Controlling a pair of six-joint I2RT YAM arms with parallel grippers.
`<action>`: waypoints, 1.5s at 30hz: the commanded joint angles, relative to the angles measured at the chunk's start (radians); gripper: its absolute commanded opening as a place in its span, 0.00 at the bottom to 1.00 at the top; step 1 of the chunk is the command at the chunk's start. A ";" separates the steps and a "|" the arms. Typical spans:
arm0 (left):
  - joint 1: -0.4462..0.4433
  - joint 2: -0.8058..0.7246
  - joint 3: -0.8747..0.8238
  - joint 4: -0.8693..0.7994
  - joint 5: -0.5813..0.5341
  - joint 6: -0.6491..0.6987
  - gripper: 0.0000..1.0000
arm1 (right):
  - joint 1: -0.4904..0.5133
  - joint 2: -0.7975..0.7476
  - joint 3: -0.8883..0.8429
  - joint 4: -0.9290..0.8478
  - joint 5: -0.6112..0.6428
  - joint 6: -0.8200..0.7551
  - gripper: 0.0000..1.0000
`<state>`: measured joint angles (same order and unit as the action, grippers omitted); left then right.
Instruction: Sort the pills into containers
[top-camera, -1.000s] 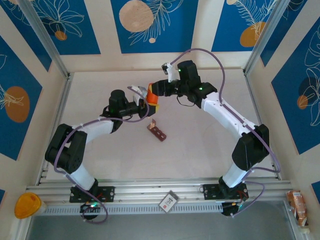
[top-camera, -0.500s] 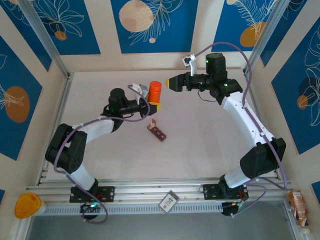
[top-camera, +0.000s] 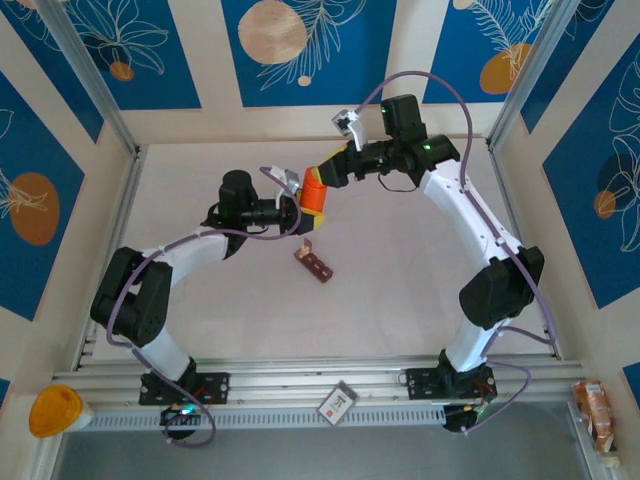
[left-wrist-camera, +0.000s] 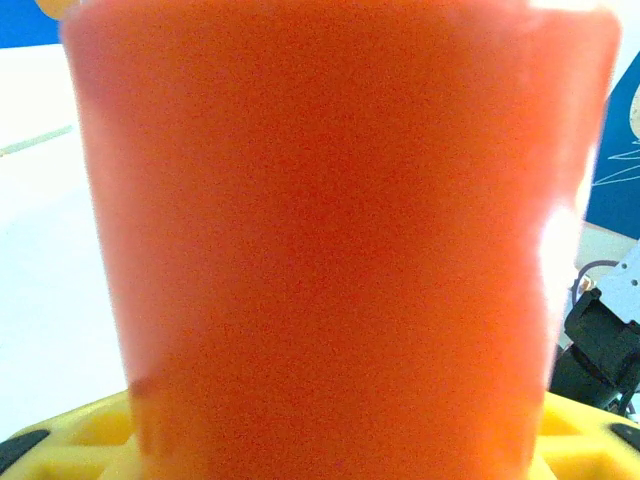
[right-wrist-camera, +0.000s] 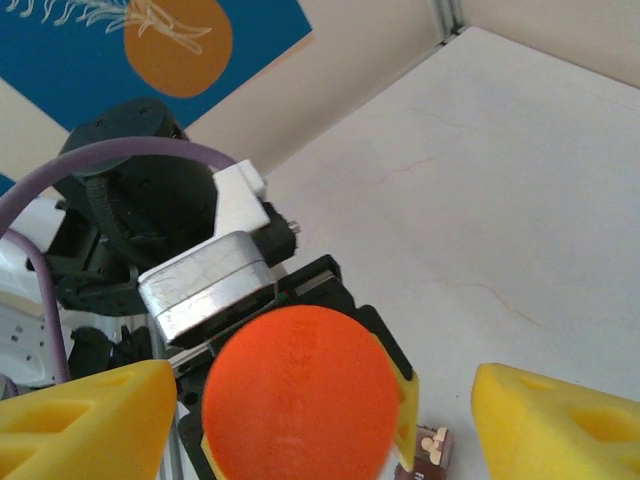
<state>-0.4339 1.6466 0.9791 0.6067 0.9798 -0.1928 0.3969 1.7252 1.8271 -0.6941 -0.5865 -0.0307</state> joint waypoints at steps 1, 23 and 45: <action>0.001 0.006 0.035 -0.005 0.048 -0.001 0.00 | 0.017 0.025 0.043 -0.082 -0.004 -0.048 0.75; -0.008 -0.054 -0.007 0.100 -0.205 0.051 0.00 | 0.129 -0.052 -0.207 0.094 0.372 0.292 0.42; -0.024 -0.020 -0.024 0.122 -0.241 0.069 0.00 | 0.046 -0.127 -0.230 0.191 0.278 0.415 0.75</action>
<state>-0.4557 1.6463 0.9245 0.6250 0.7307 -0.1390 0.4801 1.6573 1.6020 -0.4572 -0.2531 0.3729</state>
